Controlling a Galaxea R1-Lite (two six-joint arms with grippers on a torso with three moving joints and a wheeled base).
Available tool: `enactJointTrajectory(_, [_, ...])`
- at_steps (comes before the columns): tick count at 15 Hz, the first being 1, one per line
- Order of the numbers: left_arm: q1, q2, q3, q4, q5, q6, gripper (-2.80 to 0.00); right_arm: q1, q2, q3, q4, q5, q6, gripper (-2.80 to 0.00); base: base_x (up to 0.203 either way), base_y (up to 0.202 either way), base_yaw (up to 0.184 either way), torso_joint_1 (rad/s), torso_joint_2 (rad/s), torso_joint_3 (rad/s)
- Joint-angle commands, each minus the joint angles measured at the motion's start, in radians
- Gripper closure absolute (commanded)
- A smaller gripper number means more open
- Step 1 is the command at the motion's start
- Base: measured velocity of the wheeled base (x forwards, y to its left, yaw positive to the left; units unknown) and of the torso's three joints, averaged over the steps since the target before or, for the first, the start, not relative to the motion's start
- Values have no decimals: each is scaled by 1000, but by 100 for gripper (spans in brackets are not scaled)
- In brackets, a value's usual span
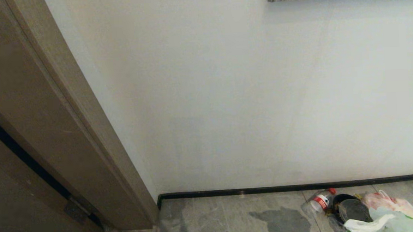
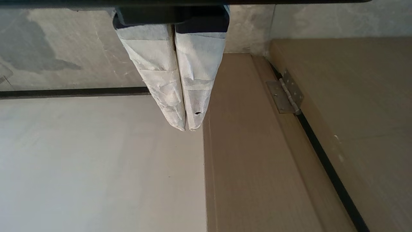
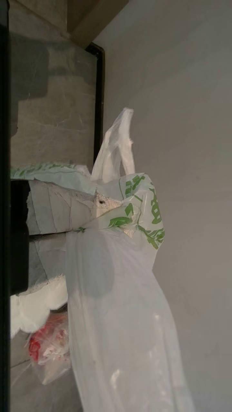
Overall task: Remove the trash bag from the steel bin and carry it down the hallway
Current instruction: Put the trash bag at the door
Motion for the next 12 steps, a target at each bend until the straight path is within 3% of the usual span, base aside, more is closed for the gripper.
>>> enactJointTrajectory(1, [0,1,0,0,0,0,0,1,-39,0,0,0,0,0,0,0,0,0,0,0])
enactJointTrajectory(4, [0,1,0,0,0,-5,0,1,-39,0,0,0,1,0,0,0,0,3,2,-54])
enactJointTrajectory(12, [0,1,0,0,0,-5,0,1,-39,0,1,0,-2,0,0,0,0,3,1,-184])
